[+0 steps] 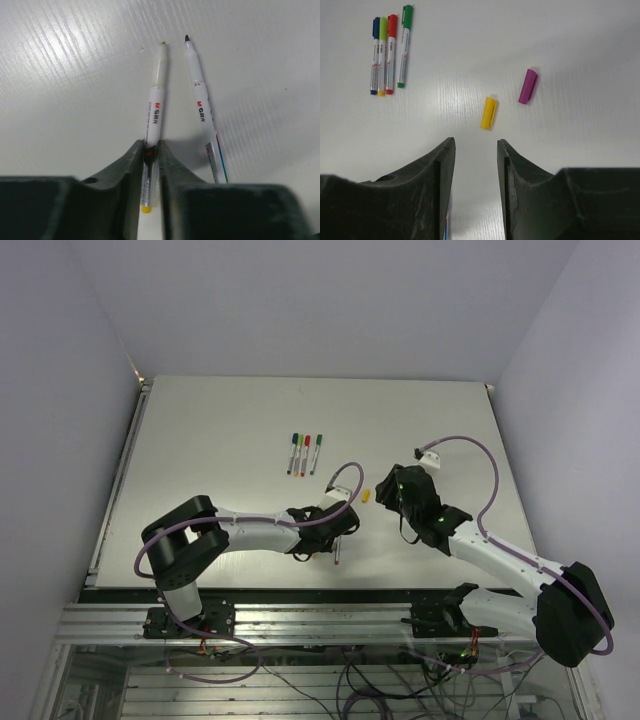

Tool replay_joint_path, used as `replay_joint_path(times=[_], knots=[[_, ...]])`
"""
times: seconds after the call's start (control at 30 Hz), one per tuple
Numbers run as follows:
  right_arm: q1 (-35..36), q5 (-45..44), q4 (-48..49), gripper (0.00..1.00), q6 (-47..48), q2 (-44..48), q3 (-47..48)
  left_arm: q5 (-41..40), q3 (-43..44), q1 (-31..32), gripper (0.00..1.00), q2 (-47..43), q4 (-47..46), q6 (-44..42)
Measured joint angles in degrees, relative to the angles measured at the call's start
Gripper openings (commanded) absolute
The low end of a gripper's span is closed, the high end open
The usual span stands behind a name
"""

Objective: Insert the pens into the pen caps

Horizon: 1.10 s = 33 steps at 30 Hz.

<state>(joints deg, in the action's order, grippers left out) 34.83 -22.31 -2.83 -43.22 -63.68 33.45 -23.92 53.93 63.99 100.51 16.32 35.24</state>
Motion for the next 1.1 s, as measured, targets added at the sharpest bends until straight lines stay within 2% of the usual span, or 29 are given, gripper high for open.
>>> replay_joint_path(times=[0.1, 0.43, 0.73, 1.1], knots=[[0.0, 0.1, 0.0, 0.39, -0.3, 0.3, -0.4, -0.1, 0.0, 0.2, 0.07, 0.1, -0.3, 0.2], [0.0, 0.7, 0.0, 0.37, -0.4, -0.4, -0.4, -0.4, -0.1, 0.4, 0.07, 0.1, -0.5, 0.4], [0.0, 2.3, -0.7, 0.36, 1.6, -8.9, 2.3, 0.2, -2.0, -0.3, 0.07, -3.1, -1.5, 0.8], [0.0, 3.8, -0.5, 0.35, 3.3, -20.0, 8.6, -2.1, -3.1, -0.7, 0.07, -13.2, 5.7, -0.3]])
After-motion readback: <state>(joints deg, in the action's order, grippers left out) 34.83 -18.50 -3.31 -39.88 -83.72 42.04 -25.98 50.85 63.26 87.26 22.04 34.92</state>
